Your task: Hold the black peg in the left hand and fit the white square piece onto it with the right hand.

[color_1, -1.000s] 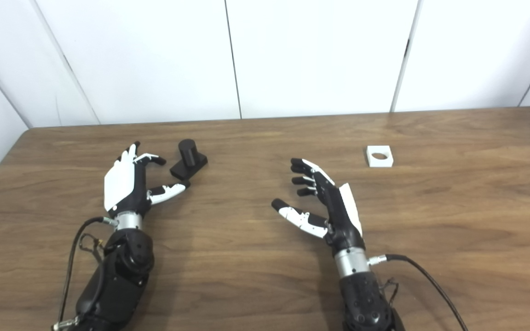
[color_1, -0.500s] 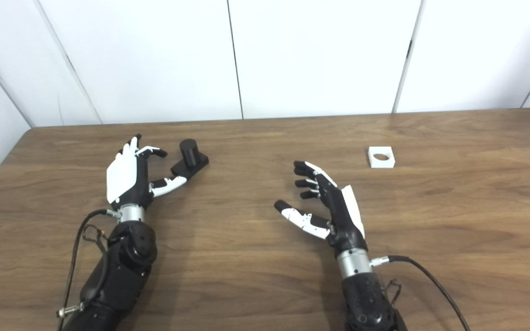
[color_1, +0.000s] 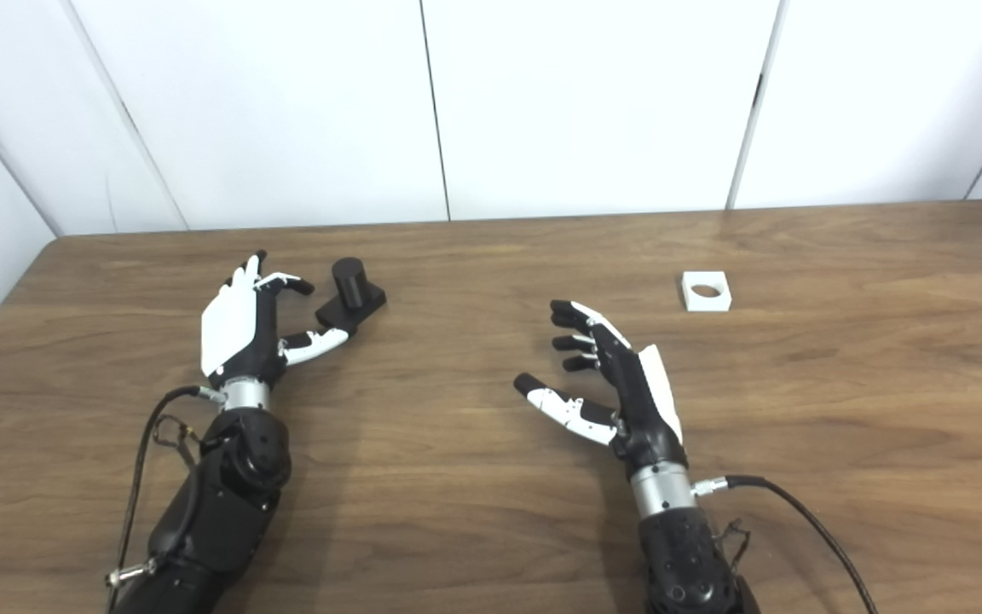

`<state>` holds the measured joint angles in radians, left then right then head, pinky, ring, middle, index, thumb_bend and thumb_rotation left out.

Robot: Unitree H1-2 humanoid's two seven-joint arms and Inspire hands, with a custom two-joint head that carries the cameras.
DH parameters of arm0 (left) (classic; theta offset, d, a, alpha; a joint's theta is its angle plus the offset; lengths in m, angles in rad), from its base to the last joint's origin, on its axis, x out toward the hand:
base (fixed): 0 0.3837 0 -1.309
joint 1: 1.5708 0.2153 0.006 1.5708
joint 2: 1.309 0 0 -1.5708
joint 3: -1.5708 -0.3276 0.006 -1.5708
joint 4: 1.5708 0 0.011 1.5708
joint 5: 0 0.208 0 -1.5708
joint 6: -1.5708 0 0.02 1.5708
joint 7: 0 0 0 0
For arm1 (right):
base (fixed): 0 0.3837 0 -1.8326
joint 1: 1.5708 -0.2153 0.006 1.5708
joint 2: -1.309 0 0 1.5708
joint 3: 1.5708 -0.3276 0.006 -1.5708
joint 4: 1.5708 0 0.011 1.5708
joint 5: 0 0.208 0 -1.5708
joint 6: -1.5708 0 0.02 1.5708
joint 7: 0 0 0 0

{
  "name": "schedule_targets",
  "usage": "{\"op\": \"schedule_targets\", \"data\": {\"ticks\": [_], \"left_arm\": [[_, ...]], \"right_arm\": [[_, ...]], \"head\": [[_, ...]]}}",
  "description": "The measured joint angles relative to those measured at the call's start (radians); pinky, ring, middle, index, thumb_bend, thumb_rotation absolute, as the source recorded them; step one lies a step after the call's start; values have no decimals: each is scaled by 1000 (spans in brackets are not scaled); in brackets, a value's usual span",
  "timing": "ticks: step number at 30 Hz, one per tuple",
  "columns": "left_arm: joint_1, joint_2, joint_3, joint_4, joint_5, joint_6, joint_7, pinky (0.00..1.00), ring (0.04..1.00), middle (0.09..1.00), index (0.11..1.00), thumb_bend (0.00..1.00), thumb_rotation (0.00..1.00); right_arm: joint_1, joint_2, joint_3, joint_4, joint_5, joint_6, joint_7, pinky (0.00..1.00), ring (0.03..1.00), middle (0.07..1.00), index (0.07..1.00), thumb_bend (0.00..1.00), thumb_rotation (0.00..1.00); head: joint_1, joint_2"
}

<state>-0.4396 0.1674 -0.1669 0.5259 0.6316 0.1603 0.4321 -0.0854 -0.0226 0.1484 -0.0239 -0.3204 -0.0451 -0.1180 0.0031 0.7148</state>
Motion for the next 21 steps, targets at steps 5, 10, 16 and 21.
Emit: {"op": "schedule_targets", "data": {"ticks": [5, 10, 16, 21], "left_arm": [[0, 1, -5, -1, -6, 1, -31, 1000, 1000, 990, 588, 887, 344], [2, -1, -10, -6, -8, 3, -54, 1000, 1000, 981, 581, 883, 334], [2, -4, -9, -6, -13, 16, -58, 1000, 1000, 968, 569, 858, 333], [1, -7, -10, -6, -13, 29, -61, 1000, 1000, 954, 555, 848, 318]], "right_arm": [[0, 0, 0, 0, 0, 0, -1, 633, 735, 809, 813, 579, 306], [1, 1, -2, 0, 0, -1, -3, 633, 735, 808, 809, 578, 299], [1, 2, -6, -1, 0, -3, -4, 642, 735, 810, 811, 569, 296], [3, 2, -10, -2, 0, -6, -4, 641, 731, 809, 808, 569, 290]], "head": [[-2, 3], [-5, 5], [-3, 5], [-3, 6]]}}
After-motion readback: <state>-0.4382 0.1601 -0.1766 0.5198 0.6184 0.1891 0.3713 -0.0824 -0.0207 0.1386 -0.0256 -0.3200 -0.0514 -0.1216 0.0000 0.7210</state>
